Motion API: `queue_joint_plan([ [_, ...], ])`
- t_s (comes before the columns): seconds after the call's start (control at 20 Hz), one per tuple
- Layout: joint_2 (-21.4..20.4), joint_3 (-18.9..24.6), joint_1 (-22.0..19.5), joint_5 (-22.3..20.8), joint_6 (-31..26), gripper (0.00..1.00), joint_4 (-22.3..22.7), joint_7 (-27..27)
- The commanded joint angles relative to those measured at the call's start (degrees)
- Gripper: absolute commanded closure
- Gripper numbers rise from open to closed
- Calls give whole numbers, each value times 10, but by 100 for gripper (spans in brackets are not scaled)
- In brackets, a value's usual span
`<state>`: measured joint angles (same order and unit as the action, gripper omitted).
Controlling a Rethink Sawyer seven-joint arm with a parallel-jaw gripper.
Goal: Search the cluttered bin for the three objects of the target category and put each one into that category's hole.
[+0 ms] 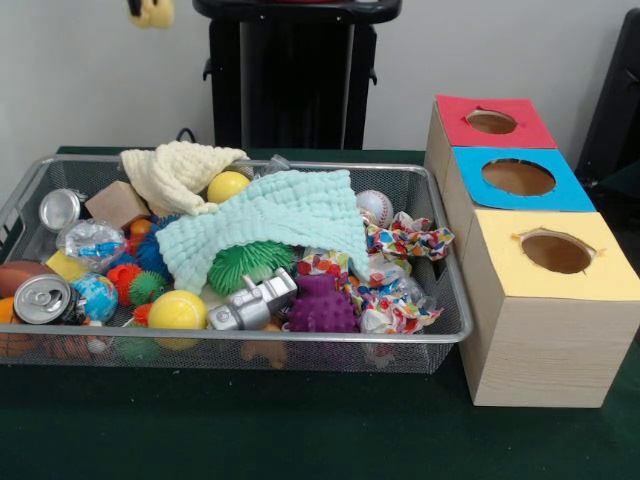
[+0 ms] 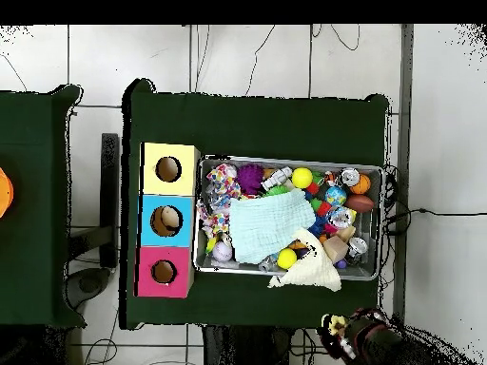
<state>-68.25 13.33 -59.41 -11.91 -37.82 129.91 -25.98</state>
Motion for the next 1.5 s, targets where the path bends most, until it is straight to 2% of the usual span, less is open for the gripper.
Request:
queue_joint_plan([
  [0.05,-42,-65,43,79,109,100,144,-231],
  [0.25,-16,-76,63,93,187,100,177,-260],
  [0.35,30,-81,71,82,250,100,185,-277],
  [0.4,72,-75,65,85,306,100,198,-281],
  [0.5,123,-75,70,83,375,100,208,-294],
  [0.6,158,-69,70,81,420,100,218,-309],
  [0.95,221,-70,110,72,509,100,241,-376],
  [1.15,194,-63,137,85,507,100,268,-406],
  [1.4,69,-24,167,120,431,100,322,-462],
  [1.5,49,-10,175,126,420,100,332,-485],
])
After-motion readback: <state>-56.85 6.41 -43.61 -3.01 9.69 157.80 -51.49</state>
